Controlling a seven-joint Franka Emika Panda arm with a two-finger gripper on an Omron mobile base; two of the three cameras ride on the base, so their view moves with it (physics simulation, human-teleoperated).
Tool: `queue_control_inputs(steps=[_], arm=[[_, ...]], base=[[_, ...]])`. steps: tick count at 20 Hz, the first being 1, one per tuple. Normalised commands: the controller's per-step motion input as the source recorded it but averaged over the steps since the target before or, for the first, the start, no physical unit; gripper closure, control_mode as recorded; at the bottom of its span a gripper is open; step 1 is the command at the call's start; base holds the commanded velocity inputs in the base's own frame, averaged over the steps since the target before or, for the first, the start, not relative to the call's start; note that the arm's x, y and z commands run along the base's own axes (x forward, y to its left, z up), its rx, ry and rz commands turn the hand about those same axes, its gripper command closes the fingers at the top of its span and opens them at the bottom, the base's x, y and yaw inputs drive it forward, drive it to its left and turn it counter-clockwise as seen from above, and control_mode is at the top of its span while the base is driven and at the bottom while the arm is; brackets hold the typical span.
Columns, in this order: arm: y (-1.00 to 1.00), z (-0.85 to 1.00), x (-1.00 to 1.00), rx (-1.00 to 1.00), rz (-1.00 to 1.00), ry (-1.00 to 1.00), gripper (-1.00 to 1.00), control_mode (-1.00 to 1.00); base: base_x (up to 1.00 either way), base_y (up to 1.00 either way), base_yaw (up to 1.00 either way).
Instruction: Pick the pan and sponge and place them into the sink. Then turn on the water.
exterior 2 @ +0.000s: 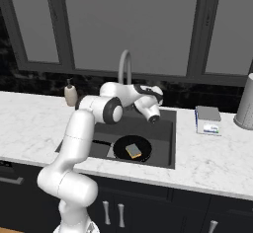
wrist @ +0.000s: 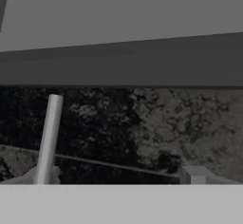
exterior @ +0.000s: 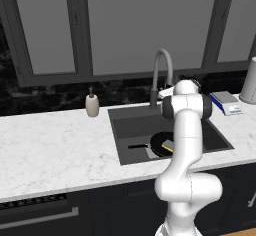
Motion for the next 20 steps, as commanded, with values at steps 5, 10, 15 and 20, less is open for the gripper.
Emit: queue_control_inputs(steps=[5,10,15,20], arm=[[-0.18,-0.11,0.18,0.00,-0.04,0.00,1.00,-1.00],[-0.47,-0.14,0.17,0.01,-0.02,0.00,1.00,-1.00],[-0.92,-0.39,0.34,0.07,-0.08,0.04,1.00,-1.00],[-1.00,-0.63,0.41,0.04,-0.11,0.07,1.00,-1.00]], base=[[0.00,0.00,0.00],[0.00,0.00,0.00],[0.00,0.00,0.00],[0.00,0.00,0.00]])
